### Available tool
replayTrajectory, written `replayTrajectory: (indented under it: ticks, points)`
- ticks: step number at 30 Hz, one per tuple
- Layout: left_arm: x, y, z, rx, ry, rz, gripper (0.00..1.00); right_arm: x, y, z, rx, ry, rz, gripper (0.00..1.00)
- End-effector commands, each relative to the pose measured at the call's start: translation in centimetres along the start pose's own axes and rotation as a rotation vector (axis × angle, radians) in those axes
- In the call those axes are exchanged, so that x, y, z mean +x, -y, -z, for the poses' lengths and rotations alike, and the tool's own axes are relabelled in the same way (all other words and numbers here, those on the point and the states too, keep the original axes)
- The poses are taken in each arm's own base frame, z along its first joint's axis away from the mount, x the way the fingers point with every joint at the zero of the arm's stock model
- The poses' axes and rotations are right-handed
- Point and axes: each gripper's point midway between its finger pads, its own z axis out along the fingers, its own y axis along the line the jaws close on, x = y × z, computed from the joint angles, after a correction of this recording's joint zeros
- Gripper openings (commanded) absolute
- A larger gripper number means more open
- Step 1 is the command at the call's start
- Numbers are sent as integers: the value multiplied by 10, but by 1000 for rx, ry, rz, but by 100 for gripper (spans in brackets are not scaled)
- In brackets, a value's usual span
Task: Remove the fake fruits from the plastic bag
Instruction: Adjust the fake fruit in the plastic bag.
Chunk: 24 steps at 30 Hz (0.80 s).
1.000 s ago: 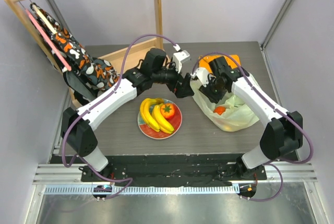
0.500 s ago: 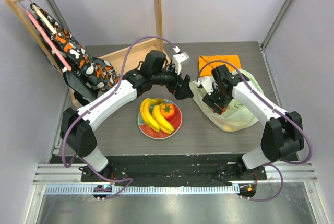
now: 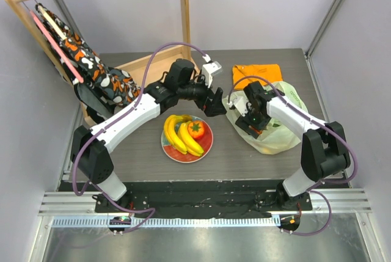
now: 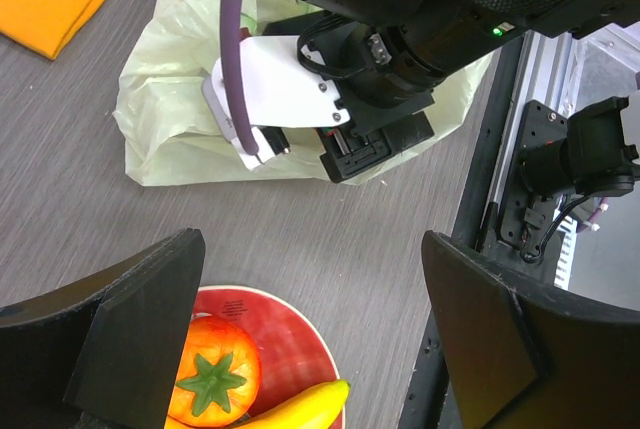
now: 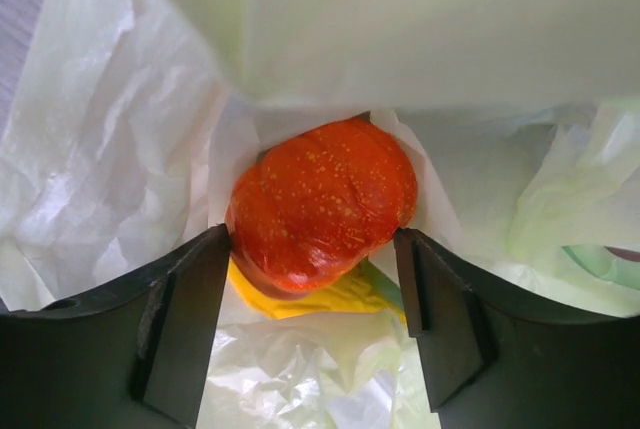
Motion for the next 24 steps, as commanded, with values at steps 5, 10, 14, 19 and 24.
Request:
replayTrajectory:
  ticks: [5, 10, 14, 19, 24]
  points:
    - [-16, 4, 3, 13, 44, -25, 95, -10, 5, -30, -13, -6, -14, 77]
    - [-18, 3, 3, 11, 45, -32, 95, -25, 15, -13, 25, 54, -7, 49]
    - [-20, 3, 3, 11, 49, -34, 95, -36, 27, 28, 76, 110, 0, 45]
    - [-24, 4, 0, 23, 61, -28, 95, -59, 45, 87, 193, 274, 52, 47]
    - [-27, 4, 0, 26, 65, -25, 95, -52, 65, 82, 328, 241, 110, 48]
